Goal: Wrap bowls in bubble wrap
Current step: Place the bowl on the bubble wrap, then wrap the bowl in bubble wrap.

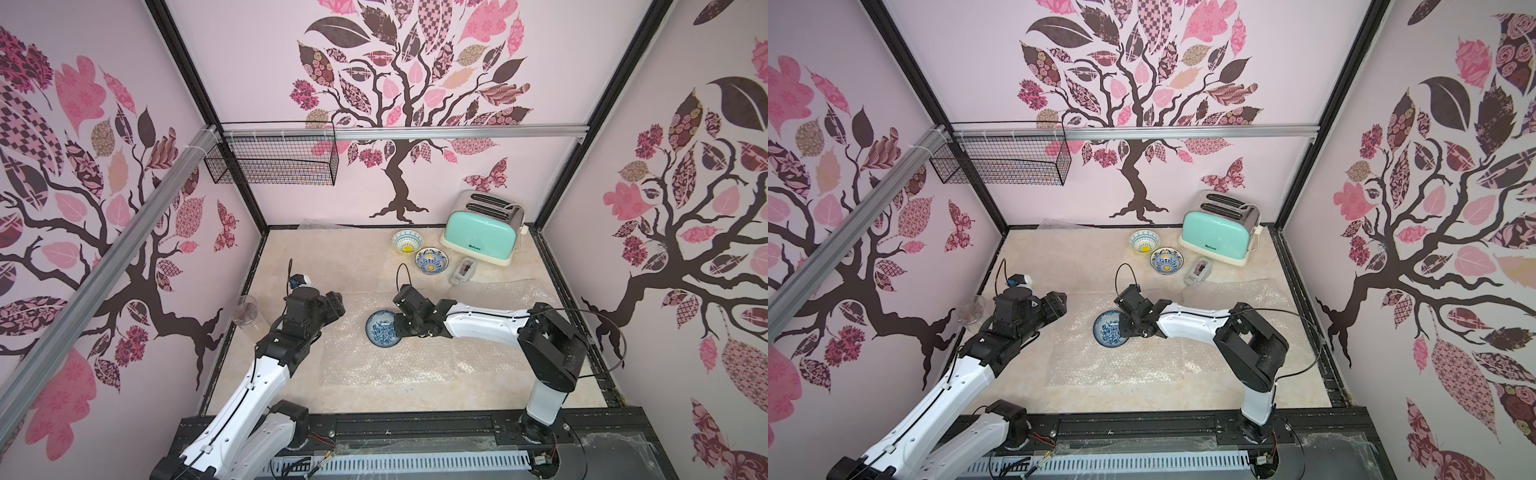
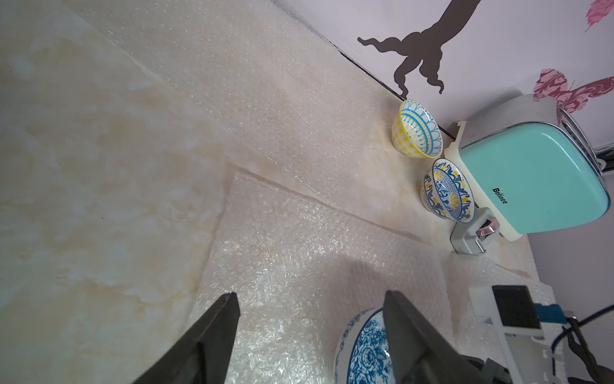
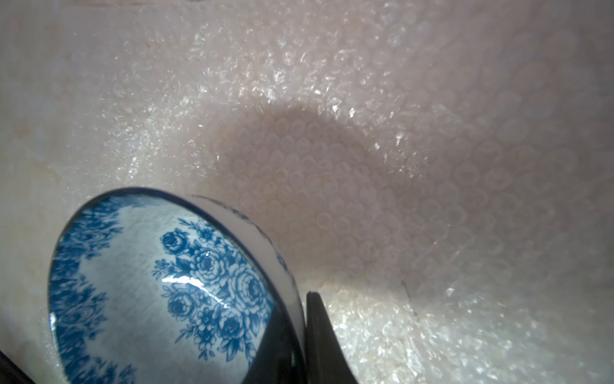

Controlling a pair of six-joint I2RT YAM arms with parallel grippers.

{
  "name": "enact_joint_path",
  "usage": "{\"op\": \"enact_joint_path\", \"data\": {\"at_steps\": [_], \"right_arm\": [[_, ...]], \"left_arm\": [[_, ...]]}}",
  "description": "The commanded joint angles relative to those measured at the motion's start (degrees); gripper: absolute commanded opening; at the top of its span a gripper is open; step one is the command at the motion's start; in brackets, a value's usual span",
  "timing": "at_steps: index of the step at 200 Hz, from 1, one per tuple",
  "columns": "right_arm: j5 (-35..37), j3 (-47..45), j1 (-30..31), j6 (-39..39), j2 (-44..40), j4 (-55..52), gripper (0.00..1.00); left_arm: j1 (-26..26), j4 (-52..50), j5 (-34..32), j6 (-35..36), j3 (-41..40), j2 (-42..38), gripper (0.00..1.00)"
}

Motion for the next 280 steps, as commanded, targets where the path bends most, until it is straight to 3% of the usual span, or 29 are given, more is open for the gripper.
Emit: {"op": "enact_joint_path", "data": {"at_steps": [1, 41, 63, 93, 116, 188, 232, 280], "right_arm": [[1.1, 2.7, 0.3, -0.1, 0.5, -0.4, 0.04], [0.9, 3.8, 0.3, -0.9, 1.5, -1.7, 0.18], [2.1, 3.8, 0.3, -1.6, -1.5, -2.6, 0.36], [7.5, 2.6, 0.3, -3.7, -9.1, -3.4, 0.56], [9.7, -1.3, 0.0, -5.5, -15.0, -0.6, 0.58], [8.4, -11.4, -2.6, -7.3, -25.4, 2.2, 0.59], [7.9, -14.5, -4.4, -7.7, -28.0, 2.6, 0.59], [6.7, -15.5, -5.6, -7.5, -28.8, 3.6, 0.58]], "left_arm": [[0.4, 1.7, -0.8, 0.2, -1.0, -0.5, 0.75], [0.4, 2.1, -0.9, 0.2, -1.3, 0.5, 0.76], [0.9, 3.9, -2.6, 0.4, -2.4, 1.4, 0.78], [8.0, 9.5, 2.4, -0.9, -4.4, 7.6, 0.8], [12.2, 13.5, 6.8, -0.6, -3.7, 13.9, 0.79], [15.1, 21.6, 11.7, 0.3, 1.1, 34.0, 0.75], [15.8, 25.4, 16.2, 0.3, 2.4, 41.7, 0.66], [15.6, 27.4, 18.4, 0.6, 3.4, 44.0, 0.38]]}}
